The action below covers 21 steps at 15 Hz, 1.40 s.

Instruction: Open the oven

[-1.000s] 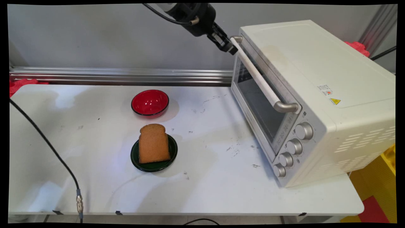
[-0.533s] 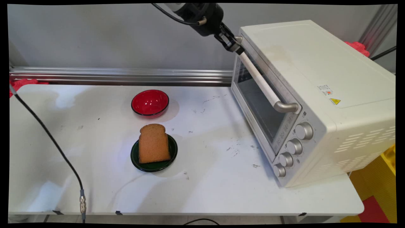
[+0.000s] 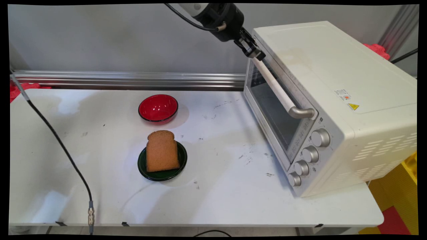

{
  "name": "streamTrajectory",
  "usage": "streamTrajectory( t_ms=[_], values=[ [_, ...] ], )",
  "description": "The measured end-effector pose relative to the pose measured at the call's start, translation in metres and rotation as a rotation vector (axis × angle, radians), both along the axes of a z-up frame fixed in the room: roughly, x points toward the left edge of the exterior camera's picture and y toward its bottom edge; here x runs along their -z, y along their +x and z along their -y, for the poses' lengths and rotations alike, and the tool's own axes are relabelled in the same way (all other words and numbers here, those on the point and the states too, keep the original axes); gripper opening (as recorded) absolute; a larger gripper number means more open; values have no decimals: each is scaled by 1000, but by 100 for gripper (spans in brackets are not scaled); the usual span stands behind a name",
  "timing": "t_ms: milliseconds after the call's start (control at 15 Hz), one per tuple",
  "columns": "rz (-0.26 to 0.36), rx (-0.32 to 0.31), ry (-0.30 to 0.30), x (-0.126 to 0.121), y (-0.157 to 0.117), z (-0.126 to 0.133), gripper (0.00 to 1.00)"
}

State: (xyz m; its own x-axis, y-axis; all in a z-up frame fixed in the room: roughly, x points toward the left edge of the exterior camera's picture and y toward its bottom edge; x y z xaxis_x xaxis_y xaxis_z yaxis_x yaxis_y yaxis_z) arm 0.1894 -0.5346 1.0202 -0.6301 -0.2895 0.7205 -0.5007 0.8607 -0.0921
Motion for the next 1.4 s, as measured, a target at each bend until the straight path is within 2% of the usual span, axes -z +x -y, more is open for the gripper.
streamTrajectory(
  t_ms=[733,1400],
  values=[
    [-15,32,-14,19,-12,12,0],
    [-11,46,-11,29,-12,14,0]
  ],
)
